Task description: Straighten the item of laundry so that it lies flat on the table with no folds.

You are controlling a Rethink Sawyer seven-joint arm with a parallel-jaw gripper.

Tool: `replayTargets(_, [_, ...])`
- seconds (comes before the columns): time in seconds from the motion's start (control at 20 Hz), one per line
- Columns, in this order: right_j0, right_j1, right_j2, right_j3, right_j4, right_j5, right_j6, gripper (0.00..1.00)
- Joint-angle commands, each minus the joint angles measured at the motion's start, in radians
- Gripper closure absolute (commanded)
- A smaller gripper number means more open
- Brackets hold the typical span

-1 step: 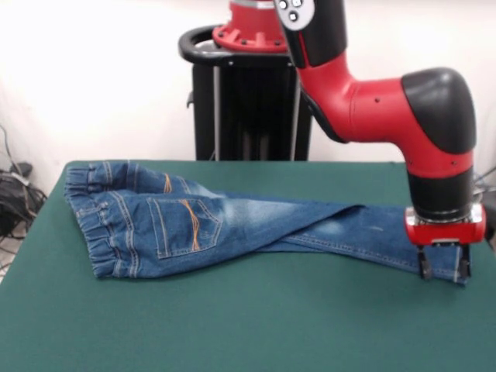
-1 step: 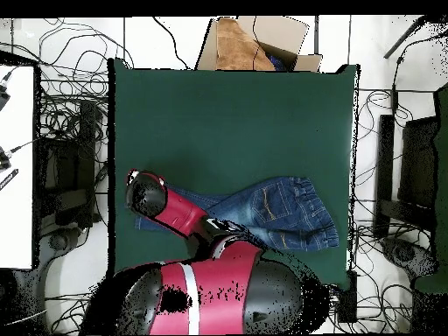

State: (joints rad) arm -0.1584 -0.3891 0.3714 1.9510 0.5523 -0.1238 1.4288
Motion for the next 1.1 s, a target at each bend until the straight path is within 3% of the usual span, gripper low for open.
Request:
replayTargets(0.05, [0.057,0.181,-0.001,-0.084,0.086,0.069,0.268,0.0])
replayTargets(0.45, [0.093,0.17,-0.046,-0.104,0.106,0.17,0.233,0.0])
replayTargets(0.5, [0.095,0.17,-0.05,-0.106,0.105,0.174,0.235,1.0])
replayTargets(1.1, [0.109,0.163,-0.07,-0.116,0.102,0.237,0.246,1.0])
